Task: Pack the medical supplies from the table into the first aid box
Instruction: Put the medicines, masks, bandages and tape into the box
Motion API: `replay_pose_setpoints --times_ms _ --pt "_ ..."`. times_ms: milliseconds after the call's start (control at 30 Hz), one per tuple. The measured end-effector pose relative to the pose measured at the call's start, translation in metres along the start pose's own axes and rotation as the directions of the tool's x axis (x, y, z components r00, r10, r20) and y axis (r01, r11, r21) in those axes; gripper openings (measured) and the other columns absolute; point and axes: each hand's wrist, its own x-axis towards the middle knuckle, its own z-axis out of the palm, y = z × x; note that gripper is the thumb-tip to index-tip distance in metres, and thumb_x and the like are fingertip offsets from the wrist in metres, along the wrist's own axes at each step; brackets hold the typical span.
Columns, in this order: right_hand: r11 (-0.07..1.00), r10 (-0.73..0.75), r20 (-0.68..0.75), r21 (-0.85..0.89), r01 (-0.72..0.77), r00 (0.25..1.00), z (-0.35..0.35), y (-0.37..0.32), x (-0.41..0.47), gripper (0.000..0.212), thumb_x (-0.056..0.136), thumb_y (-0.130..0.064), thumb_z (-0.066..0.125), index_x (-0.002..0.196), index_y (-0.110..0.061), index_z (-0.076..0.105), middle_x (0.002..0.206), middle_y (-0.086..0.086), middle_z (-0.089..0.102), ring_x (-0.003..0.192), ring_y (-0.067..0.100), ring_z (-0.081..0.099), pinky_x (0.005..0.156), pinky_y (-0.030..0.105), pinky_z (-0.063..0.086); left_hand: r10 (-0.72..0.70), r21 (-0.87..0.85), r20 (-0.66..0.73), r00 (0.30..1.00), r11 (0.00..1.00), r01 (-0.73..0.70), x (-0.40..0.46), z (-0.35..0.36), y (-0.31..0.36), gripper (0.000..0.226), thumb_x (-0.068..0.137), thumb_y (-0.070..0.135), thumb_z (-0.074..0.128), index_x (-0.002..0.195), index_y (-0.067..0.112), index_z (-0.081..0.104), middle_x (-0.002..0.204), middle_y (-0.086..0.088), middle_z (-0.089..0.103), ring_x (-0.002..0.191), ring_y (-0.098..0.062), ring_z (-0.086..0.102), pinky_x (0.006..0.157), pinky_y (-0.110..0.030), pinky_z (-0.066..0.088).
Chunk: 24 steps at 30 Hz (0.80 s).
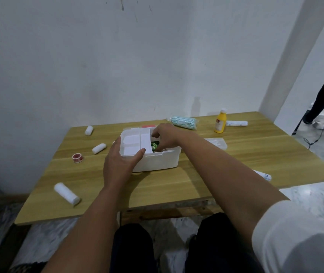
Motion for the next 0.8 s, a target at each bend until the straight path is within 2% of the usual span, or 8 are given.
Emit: replay_pose_setpoints --times_ms 100,267,367,433,533,600,700,800 --pt "0.995 0.036 -0.047 0.094 -0.031 0.998 -0.011 0.011 -0.003 0.063 0.072 -0.025 0.092 0.126 -0.002 0.069 0.121 0.011 0.072 0.108 0.028 0.069 0.095 0.041 0.057 0.0 -0.001 -0.005 1.0 1.0 0.0 0.0 0.001 0.001 0.116 0.061 0.087 0.065 0.157 0.026 0.044 0.156 0.004 0.053 0.142 -0.022 0.049 0.105 -0.05 0.054" --pt "0.871 0.157 -0.18 0.489 -0.05 0.971 -0.04 0.037 -0.015 0.051 0.075 -0.011 0.091 0.121 0.0 0.072 0.115 0.013 0.075 0.095 0.024 0.075 0.077 0.031 0.064 -0.011 0.002 -0.012 1.0 1.0 0.011 0.002 0.0 -0.001 0.114 0.062 0.086 0.067 0.157 0.027 0.045 0.155 0.005 0.054 0.141 -0.021 0.05 0.106 -0.051 0.053" --pt "0.825 0.26 -0.275 0.561 -0.065 0.926 -0.051 0.062 -0.026 0.041 0.077 -0.01 0.089 0.114 0.0 0.075 0.105 0.012 0.076 0.087 0.021 0.073 0.074 0.029 0.064 0.001 -0.003 -0.016 1.0 1.0 -0.001 0.001 0.0 0.001 0.112 0.063 0.084 0.067 0.156 0.026 0.047 0.153 0.004 0.056 0.139 -0.021 0.051 0.105 -0.048 0.053" --pt "0.805 0.335 -0.293 0.583 -0.111 0.895 -0.054 0.081 -0.034 0.04 0.078 -0.01 0.088 0.114 0.001 0.075 0.104 0.013 0.075 0.09 0.024 0.073 0.08 0.037 0.064 0.018 0.001 -0.021 1.0 1.0 -0.018 0.001 -0.001 0.002 0.107 0.064 0.083 0.068 0.154 0.027 0.049 0.149 0.006 0.059 0.136 -0.019 0.054 0.103 -0.045 0.054" --pt "0.84 0.407 -0.294 0.492 -0.228 0.865 -0.055 0.109 -0.048 0.041 0.078 -0.014 0.088 0.116 -0.004 0.076 0.107 0.011 0.077 0.093 0.02 0.07 0.088 0.035 0.06 0.015 0.003 -0.032 0.999 1.0 -0.015 0.003 -0.001 0.001 0.098 0.066 0.079 0.071 0.149 0.031 0.053 0.142 0.01 0.063 0.13 -0.017 0.057 0.102 -0.047 0.054" --pt "0.872 0.431 -0.272 0.373 -0.318 0.861 -0.051 0.125 -0.059 0.043 0.08 -0.014 0.085 0.121 -0.006 0.075 0.116 0.011 0.076 0.104 0.022 0.069 0.093 0.031 0.054 0.008 -0.002 -0.032 0.999 1.0 -0.008 0.003 -0.001 0.002 0.096 0.067 0.078 0.072 0.149 0.032 0.053 0.141 0.011 0.063 0.129 -0.017 0.058 0.101 -0.047 0.054" --pt "0.87 0.48 -0.101 0.185 -0.457 0.872 -0.039 0.145 -0.075 0.056 0.087 -0.012 0.073 0.141 -0.011 0.061 0.142 0.014 0.062 0.128 0.03 0.06 0.107 0.039 0.049 0.019 -0.012 -0.025 0.999 1.0 -0.019 0.001 -0.002 0.002 0.095 0.067 0.078 0.072 0.148 0.033 0.053 0.141 0.011 0.063 0.129 -0.017 0.058 0.1 -0.047 0.055" --pt "0.838 0.537 0.037 0.09 -0.538 0.843 -0.017 0.158 -0.09 0.071 0.088 -0.015 0.069 0.155 -0.019 0.045 0.159 0.014 0.043 0.143 0.034 0.044 0.115 0.045 0.041 0.014 -0.009 -0.023 1.0 1.0 -0.014 0.0 -0.003 0.003 0.096 0.066 0.078 0.073 0.148 0.033 0.053 0.142 0.011 0.063 0.129 -0.016 0.057 0.101 -0.047 0.054"
